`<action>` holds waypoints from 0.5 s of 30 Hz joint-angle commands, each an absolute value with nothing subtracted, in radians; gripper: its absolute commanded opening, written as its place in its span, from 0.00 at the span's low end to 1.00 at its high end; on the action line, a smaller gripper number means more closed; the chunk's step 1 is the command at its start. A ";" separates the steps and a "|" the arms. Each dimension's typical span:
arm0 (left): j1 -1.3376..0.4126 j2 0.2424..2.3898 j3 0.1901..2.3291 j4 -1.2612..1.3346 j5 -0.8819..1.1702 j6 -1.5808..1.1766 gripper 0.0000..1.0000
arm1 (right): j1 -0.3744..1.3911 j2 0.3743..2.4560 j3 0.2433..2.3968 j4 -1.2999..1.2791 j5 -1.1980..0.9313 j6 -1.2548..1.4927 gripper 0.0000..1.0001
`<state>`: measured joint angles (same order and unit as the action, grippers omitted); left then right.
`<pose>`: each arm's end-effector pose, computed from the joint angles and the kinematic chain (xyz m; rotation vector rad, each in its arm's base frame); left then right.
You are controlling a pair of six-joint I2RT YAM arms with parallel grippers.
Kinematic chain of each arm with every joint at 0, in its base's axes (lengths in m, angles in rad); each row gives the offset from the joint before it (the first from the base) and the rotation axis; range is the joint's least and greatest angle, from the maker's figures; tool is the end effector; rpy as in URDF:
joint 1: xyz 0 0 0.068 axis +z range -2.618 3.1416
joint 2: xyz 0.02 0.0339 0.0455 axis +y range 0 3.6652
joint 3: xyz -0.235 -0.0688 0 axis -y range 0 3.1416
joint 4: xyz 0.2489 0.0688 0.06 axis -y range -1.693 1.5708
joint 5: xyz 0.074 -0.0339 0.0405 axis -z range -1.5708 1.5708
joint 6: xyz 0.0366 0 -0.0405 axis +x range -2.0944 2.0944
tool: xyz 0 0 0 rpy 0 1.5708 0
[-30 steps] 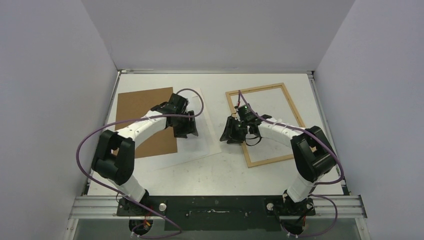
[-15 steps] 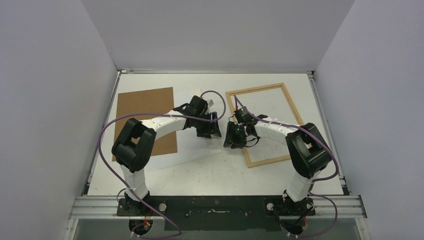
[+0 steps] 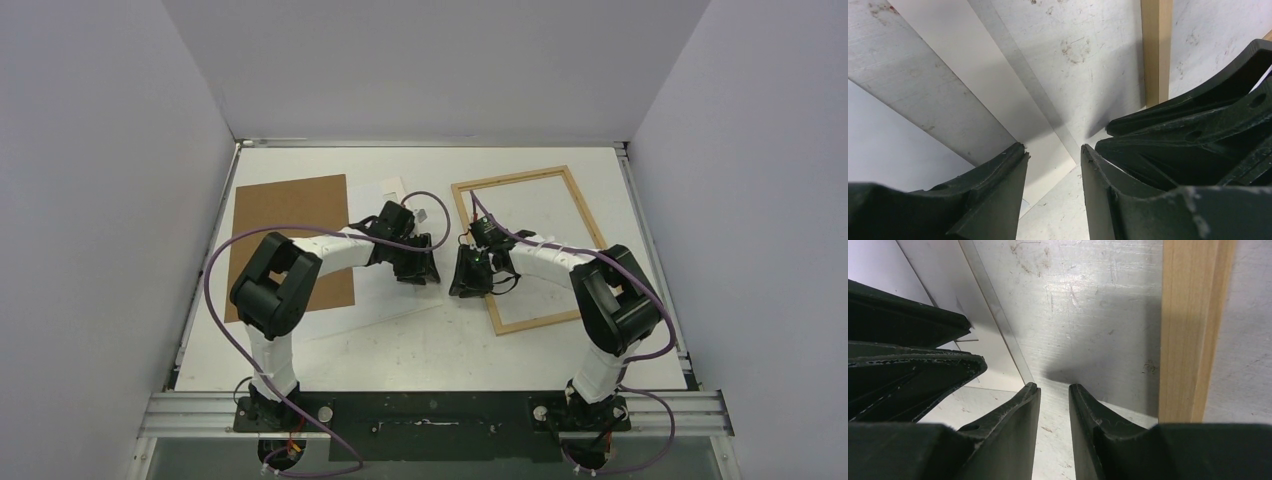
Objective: Put the photo into the frame
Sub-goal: Adjust the photo frame item at the center of the board.
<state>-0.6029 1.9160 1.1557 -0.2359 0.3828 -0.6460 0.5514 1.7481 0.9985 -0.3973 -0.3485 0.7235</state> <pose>0.3052 -0.2267 0.1160 0.0983 2.7555 -0.9083 0.2738 0.1831 0.1203 0.1400 2.9033 0.7829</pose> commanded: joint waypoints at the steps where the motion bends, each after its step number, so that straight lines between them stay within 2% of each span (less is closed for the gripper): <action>1: -0.607 1.901 1.118 -0.349 0.334 -0.588 0.43 | 0.557 1.768 0.983 -0.422 -0.311 0.715 0.30; 15: -0.606 1.742 0.987 -0.590 0.190 -0.553 0.36 | 0.614 1.802 1.041 -0.471 -0.244 0.623 0.33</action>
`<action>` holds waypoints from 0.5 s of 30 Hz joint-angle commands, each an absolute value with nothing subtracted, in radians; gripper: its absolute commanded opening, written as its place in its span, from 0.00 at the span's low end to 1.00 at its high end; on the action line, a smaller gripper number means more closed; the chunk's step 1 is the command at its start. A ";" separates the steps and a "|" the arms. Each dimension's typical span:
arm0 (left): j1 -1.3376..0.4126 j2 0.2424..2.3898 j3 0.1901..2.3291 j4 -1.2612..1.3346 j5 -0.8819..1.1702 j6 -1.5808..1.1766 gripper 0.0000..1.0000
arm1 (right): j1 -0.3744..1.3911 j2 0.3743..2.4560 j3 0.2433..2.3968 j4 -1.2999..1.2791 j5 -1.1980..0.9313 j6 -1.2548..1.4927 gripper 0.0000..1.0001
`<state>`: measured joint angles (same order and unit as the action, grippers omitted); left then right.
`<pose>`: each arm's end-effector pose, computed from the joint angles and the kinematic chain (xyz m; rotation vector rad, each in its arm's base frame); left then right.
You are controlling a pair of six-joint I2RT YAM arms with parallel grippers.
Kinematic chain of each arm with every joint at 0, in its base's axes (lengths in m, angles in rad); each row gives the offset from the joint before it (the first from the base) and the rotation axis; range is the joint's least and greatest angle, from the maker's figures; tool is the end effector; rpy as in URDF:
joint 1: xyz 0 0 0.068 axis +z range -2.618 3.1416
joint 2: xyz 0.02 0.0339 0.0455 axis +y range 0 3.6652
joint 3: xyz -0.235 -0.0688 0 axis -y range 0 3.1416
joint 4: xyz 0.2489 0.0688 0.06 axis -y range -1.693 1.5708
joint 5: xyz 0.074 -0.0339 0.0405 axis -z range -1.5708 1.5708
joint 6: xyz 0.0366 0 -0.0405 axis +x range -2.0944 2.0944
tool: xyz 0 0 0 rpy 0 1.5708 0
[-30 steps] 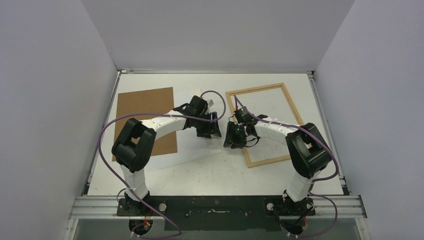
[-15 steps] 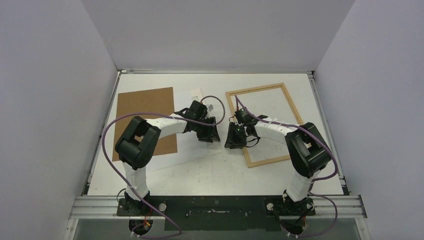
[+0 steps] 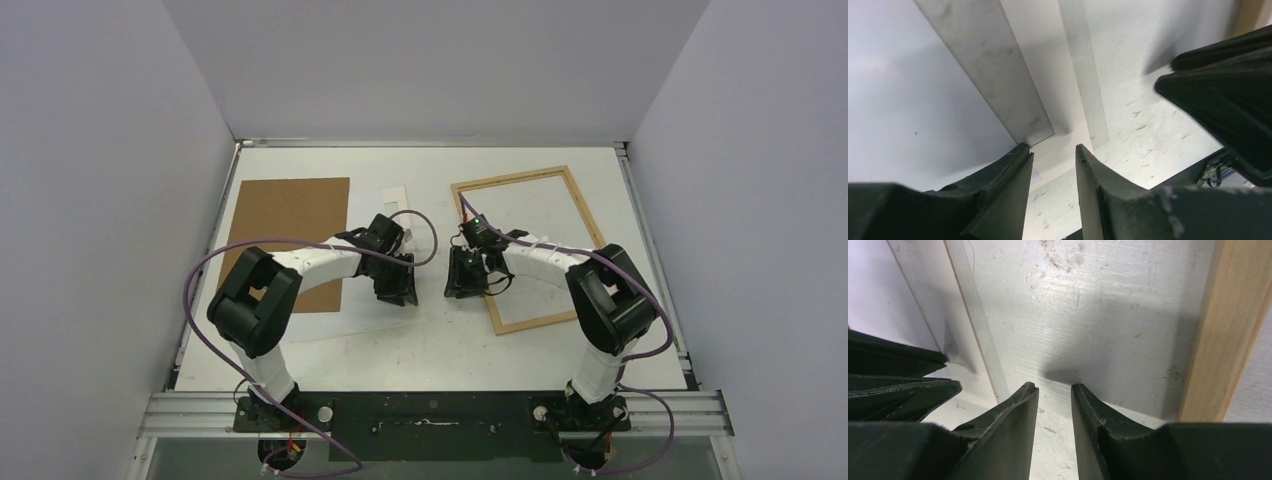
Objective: Put the photo into the frame
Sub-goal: Adjust the photo frame item at the center of the board.
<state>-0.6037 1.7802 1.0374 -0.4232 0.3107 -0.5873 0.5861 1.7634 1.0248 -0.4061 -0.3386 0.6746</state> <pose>0.2700 -0.1997 0.1192 0.1168 2.8948 -0.7088 0.2718 0.1950 0.1221 0.0211 2.8985 0.7693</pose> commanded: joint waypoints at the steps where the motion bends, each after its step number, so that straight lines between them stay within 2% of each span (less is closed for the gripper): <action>1: -0.605 1.734 0.979 -0.611 0.174 -0.557 0.36 | 0.620 1.805 1.046 -0.481 -0.233 0.618 0.33; 8: -0.604 1.664 0.935 -0.749 0.075 -0.607 0.33 | 0.659 1.808 1.055 -0.480 -0.197 0.617 0.35; 15: -0.604 1.600 0.887 -0.768 0.088 -0.655 0.32 | 0.669 1.804 1.036 -0.381 -0.274 0.687 0.39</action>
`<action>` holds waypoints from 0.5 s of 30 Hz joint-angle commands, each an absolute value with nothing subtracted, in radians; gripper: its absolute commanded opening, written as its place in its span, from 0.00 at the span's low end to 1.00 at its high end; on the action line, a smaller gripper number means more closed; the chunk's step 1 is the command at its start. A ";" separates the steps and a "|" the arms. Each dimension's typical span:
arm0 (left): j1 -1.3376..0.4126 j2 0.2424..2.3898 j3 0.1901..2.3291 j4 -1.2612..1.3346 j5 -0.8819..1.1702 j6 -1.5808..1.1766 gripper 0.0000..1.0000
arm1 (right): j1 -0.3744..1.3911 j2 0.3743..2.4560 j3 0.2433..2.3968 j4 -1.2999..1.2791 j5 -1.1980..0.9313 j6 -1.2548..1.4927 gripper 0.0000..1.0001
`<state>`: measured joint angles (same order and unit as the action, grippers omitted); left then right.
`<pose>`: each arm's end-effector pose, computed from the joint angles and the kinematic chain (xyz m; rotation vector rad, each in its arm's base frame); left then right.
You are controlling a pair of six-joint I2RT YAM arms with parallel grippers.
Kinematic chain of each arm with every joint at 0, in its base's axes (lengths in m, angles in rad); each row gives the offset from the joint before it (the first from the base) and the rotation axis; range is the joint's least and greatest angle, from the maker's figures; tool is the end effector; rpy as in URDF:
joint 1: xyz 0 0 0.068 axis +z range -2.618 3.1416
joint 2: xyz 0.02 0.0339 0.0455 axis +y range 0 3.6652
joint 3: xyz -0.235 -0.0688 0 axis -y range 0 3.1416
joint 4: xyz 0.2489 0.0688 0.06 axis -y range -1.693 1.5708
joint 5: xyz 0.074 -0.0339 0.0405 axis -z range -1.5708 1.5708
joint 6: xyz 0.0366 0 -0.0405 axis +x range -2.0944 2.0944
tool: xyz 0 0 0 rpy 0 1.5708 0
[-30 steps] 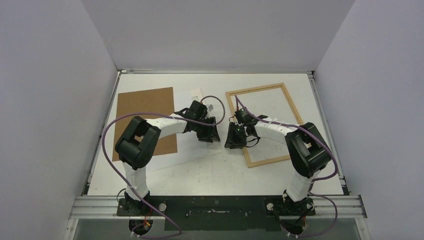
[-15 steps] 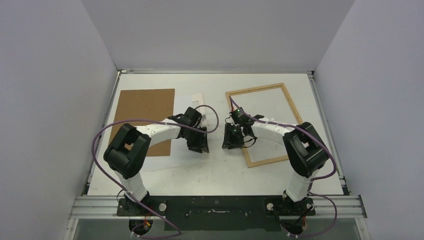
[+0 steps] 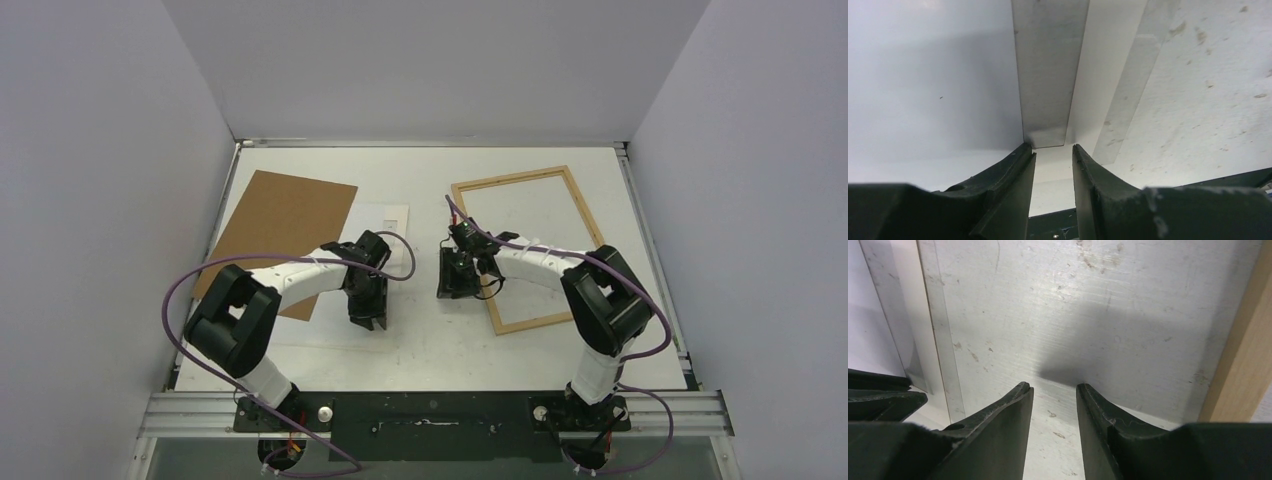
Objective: Put the photo into the frame
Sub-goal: Adjust the photo frame item at the center of the board.
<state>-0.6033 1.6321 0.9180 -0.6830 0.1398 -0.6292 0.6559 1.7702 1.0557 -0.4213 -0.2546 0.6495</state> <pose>0.2284 -0.1635 0.1218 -0.0210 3.0631 -0.3292 0.2638 0.2147 0.1268 -0.0904 2.8716 0.6775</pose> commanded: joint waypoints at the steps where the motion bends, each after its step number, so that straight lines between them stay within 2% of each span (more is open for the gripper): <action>1: -0.604 1.592 0.886 -0.765 0.094 -0.653 0.32 | 0.673 1.802 1.036 -0.364 -0.283 0.694 0.40; 5: -0.603 1.559 0.921 -0.770 0.093 -0.643 0.32 | 0.716 1.781 1.052 -0.295 -0.322 0.687 0.38; 8: -0.594 1.551 0.943 -0.775 0.072 -0.651 0.32 | 0.774 1.751 1.057 -0.262 -0.310 0.615 0.31; 11: -0.562 1.556 0.919 -0.767 0.058 -0.663 0.32 | 0.864 1.699 1.018 -0.226 -0.213 0.500 0.27; 15: -0.499 1.538 0.872 -0.705 0.127 -0.673 0.32 | 0.963 1.632 0.911 -0.127 -0.112 0.408 0.26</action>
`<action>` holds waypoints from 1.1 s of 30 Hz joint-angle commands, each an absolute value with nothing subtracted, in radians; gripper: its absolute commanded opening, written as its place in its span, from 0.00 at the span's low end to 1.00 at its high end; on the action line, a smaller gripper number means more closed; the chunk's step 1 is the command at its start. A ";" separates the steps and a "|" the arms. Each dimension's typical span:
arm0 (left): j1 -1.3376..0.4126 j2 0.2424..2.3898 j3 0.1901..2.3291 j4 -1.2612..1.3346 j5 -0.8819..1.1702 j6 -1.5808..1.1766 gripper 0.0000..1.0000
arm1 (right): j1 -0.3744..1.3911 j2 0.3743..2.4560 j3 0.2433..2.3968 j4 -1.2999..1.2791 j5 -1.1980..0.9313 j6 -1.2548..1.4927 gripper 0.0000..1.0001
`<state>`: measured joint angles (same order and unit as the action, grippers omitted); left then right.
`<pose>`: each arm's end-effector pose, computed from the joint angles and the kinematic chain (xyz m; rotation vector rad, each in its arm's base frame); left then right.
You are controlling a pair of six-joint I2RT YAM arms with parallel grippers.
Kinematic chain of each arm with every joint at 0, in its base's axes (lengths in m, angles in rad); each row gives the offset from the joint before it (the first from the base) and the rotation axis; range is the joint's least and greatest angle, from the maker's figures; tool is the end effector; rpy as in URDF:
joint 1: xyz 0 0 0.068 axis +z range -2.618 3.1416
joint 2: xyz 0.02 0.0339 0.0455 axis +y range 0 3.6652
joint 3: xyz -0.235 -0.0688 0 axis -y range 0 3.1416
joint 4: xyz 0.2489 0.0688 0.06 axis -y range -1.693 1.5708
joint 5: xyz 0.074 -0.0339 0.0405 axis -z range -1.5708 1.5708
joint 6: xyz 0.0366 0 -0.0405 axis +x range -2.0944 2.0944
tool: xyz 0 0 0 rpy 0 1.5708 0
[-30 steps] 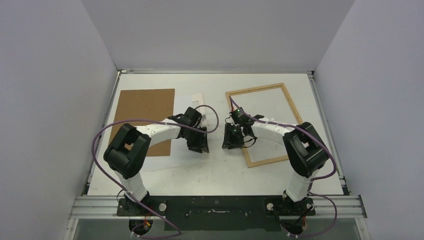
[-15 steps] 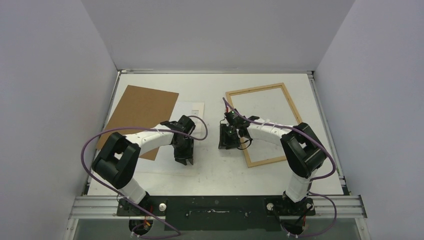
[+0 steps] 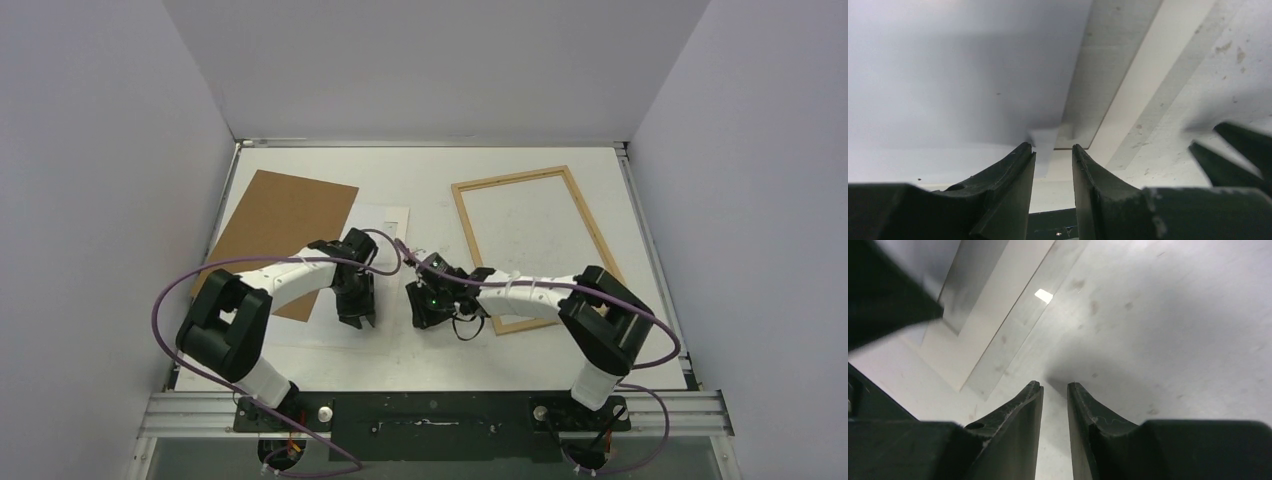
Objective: Put the photo into the frame
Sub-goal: Adjust the photo frame item at the center of the board.
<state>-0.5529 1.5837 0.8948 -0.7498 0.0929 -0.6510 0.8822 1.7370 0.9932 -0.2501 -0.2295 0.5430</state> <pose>0.2262 -0.1436 0.1271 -0.1414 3.0733 -0.2331 0.2112 0.2697 0.1290 -0.5565 2.6931 0.7729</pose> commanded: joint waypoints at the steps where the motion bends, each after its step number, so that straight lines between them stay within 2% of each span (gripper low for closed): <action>1: -0.486 1.528 0.870 -0.689 0.150 -0.673 0.32 | 0.984 1.621 0.889 -0.103 -0.099 0.390 0.27; 9: -0.396 1.471 0.857 -0.691 0.210 -0.664 0.33 | 1.150 1.660 0.915 -0.081 0.071 0.293 0.43; 14: -0.300 1.397 0.806 -0.718 0.232 -0.699 0.33 | 1.178 1.719 0.968 -0.085 0.130 0.362 0.48; 26: -0.234 1.310 0.777 -0.722 0.272 -0.710 0.37 | 1.221 1.848 1.051 -0.286 0.210 0.329 0.50; 33: -0.184 1.281 0.770 -0.807 0.235 -0.738 0.39 | 1.222 1.820 0.980 -0.425 0.199 0.286 0.49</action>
